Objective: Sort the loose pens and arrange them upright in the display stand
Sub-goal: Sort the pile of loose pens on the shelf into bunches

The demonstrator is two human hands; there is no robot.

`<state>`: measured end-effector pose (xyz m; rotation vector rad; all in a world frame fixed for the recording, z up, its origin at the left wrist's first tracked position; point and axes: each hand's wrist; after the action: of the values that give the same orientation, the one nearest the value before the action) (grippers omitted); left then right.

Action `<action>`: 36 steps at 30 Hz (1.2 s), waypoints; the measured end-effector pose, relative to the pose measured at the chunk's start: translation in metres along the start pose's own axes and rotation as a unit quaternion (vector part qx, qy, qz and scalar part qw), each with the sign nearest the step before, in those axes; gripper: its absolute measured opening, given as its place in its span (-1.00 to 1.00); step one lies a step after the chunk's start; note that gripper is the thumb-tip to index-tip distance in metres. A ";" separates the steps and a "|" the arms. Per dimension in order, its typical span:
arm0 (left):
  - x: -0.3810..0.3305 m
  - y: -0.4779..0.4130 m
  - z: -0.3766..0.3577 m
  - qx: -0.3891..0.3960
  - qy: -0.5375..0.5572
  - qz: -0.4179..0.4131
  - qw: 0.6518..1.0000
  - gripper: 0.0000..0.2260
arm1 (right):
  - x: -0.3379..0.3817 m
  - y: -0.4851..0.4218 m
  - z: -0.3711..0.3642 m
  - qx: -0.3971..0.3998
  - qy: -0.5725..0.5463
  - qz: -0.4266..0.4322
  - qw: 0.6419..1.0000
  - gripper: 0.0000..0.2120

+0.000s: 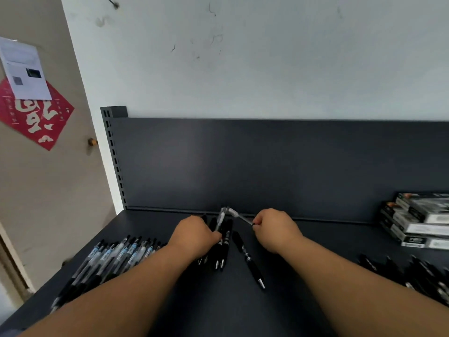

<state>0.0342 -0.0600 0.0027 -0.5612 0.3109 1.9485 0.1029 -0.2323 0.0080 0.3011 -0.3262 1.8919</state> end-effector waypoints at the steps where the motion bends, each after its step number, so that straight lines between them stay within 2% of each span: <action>1: 0.001 0.002 0.002 0.003 0.003 -0.006 1.000 -0.74 | 0.000 0.006 0.001 -0.004 -0.005 -0.010 1.000 -0.80; 5: 0.004 0.009 0.005 0.003 0.032 -0.033 0.999 -0.79 | 0.001 0.031 0.006 -0.027 -0.025 -0.047 0.998 -0.81; 10: -0.004 0.020 0.009 -0.031 0.071 -0.077 0.994 -0.75 | -0.001 0.060 0.012 -0.068 -0.060 -0.088 0.992 -0.83; 15: -0.025 0.036 0.006 -0.031 0.108 -0.095 0.989 -0.71 | -0.014 0.080 0.019 -0.081 -0.091 -0.106 0.987 -0.86; 25: -0.133 0.084 -0.042 -0.018 0.157 -0.144 0.977 -0.78 | -0.097 0.111 0.068 -0.101 -0.114 -0.110 0.982 -0.86; 29: -0.181 0.100 -0.074 0.053 0.227 -0.106 0.967 -0.77 | -0.151 0.124 0.096 -0.091 -0.110 -0.132 0.981 -0.82; 32: -0.204 0.110 -0.098 0.128 0.237 -0.076 0.960 -0.79 | -0.186 0.132 0.109 -0.033 -0.090 -0.139 0.986 -0.72; 36: -0.222 0.125 -0.113 0.193 0.228 -0.046 0.953 -0.77 | -0.204 0.139 0.115 0.050 -0.149 -0.144 0.977 -0.56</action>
<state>0.0280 -0.3384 0.0160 -0.7439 0.9188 1.5925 0.0457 -0.4976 0.0294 0.6690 -0.3667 1.5797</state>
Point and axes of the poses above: each hand's wrist, its own y-axis away from the middle knuckle, its own z-axis out of the back of the hand, x = y × z, and after that the axes turned 1 degree about y, right-handed
